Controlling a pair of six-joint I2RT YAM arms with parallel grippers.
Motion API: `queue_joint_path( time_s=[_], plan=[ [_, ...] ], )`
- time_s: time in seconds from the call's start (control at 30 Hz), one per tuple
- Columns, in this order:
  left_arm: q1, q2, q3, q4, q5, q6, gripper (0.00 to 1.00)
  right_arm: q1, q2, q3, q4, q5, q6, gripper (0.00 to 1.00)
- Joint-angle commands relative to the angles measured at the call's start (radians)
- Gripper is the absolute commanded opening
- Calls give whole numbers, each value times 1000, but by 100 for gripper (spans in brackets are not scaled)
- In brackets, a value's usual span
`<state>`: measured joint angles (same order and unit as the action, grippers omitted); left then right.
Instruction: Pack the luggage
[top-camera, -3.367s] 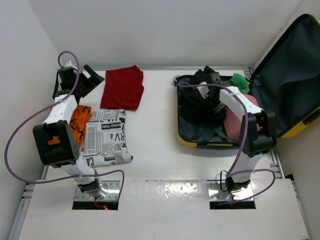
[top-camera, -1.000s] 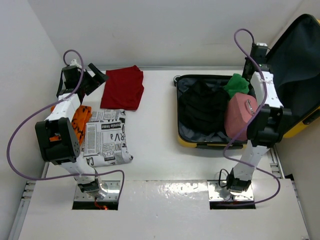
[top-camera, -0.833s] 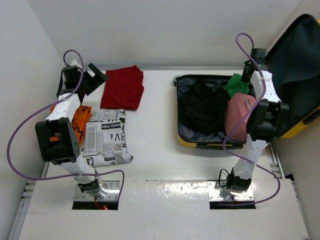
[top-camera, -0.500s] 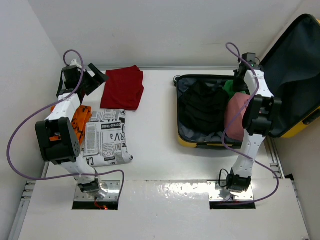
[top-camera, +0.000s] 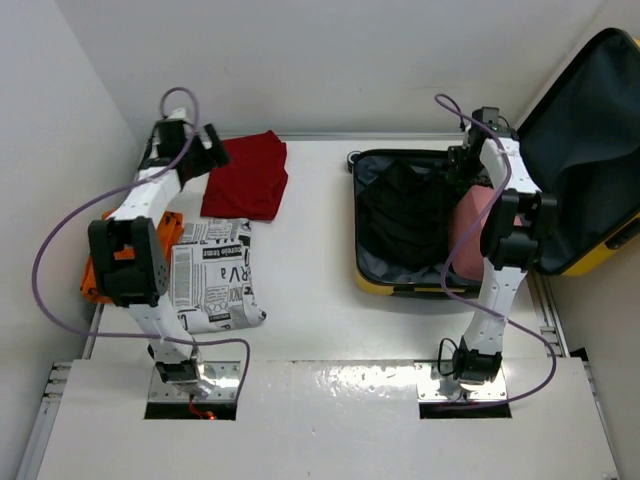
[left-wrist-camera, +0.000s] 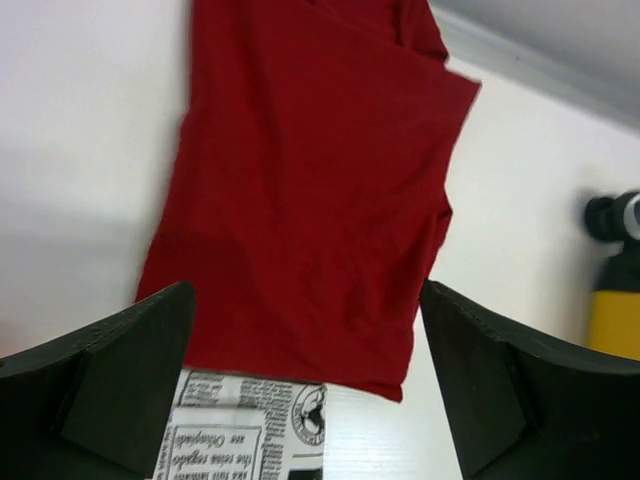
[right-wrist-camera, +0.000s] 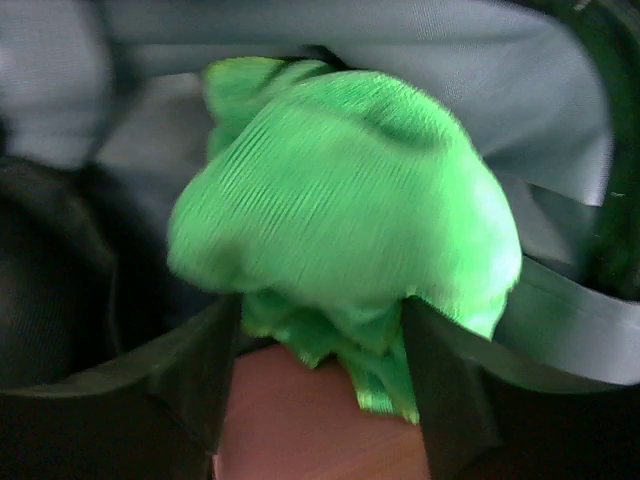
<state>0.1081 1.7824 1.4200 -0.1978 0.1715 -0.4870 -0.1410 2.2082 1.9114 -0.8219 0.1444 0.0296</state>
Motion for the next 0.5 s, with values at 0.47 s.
queue_joint_path(
  time_s=[0.47],
  plan=[
    [-398,491,424,-238,-441,232,100,66,-568,-124,69,-227,110,80]
  ],
)
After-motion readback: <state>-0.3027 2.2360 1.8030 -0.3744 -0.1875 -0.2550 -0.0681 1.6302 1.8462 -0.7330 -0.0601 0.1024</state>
